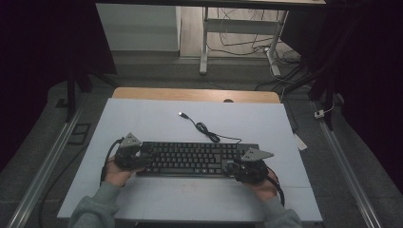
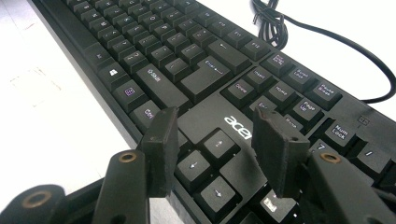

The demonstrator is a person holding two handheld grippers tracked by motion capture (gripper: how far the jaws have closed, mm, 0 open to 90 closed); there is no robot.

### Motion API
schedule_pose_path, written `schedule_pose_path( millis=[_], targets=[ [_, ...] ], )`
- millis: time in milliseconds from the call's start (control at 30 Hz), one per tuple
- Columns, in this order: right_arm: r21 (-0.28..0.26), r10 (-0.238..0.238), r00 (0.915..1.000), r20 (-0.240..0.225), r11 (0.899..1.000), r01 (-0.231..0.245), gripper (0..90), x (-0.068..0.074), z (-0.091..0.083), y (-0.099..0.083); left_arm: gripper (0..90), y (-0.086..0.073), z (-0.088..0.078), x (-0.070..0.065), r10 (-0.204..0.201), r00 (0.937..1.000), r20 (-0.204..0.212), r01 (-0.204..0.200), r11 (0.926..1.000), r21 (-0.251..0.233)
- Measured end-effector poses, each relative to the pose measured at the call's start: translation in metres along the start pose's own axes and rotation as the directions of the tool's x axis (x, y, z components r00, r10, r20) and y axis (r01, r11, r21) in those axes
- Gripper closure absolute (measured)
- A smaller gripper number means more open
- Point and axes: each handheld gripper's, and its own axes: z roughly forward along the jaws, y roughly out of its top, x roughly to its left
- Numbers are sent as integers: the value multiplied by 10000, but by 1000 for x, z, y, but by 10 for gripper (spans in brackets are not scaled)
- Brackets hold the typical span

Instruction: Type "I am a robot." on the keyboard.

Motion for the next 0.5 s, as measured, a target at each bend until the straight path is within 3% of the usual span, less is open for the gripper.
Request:
schedule_pose_path(
  millis=[267, 500],
  targets=[
    [5, -14, 10000, -23, 10000, 14, 511, 0, 0, 0, 554, -3, 4, 4, 163, 9989, -442, -149, 9994, 305],
    [-13, 5, 10000, 21, 10000, -5, 511, 0, 0, 0, 684, -9, 11, 7, 497, 9967, -641, -440, 9953, 863]
  ],
)
